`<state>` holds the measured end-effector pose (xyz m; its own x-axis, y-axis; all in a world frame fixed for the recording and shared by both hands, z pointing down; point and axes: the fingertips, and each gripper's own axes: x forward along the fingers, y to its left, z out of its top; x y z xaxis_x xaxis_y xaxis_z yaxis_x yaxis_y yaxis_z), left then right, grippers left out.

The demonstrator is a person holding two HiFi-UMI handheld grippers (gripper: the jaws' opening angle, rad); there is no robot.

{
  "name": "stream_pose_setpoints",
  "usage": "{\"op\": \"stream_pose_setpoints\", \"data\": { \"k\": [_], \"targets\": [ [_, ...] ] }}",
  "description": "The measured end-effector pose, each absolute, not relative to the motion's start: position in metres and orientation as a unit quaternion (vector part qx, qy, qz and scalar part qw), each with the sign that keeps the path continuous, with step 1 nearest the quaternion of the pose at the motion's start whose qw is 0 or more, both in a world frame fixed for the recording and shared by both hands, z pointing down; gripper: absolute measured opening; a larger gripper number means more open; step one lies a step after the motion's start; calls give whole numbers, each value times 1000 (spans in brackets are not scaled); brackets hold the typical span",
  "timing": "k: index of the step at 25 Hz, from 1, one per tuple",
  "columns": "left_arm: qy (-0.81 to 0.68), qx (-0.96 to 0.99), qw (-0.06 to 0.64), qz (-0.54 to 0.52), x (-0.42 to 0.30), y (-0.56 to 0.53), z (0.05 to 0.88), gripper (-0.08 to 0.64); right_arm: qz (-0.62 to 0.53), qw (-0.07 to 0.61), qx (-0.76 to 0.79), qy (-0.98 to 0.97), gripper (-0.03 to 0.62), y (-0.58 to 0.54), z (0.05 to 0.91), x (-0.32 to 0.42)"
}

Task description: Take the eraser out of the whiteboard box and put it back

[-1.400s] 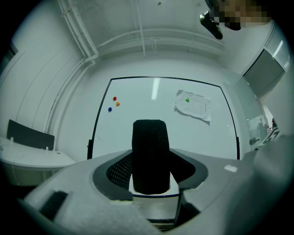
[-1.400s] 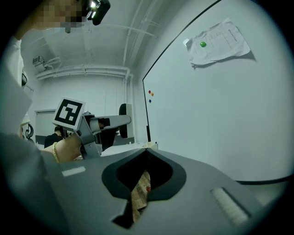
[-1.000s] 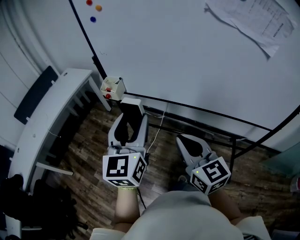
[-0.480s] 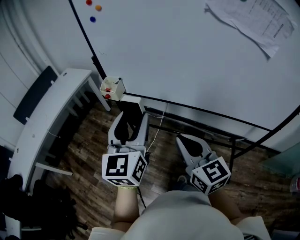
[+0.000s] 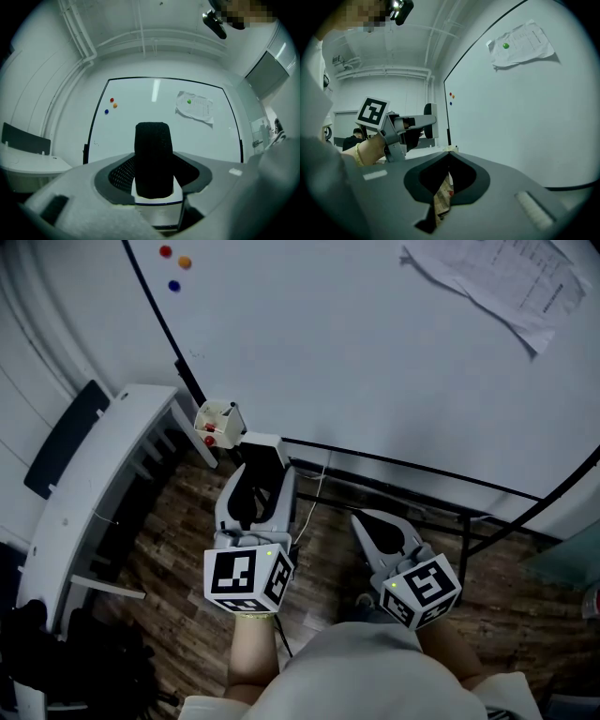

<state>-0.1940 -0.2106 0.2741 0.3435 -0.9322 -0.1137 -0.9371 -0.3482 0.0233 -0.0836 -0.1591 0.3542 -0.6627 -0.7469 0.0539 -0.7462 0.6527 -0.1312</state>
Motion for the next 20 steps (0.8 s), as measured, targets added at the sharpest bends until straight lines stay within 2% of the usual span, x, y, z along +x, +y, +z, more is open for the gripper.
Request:
{"op": "stream_pose_setpoints", "data": {
  "k": [20],
  "targets": [
    [549, -833, 38, 50, -153, -268, 258, 232, -75, 15, -432, 899, 6, -203, 349, -54]
  ]
}}
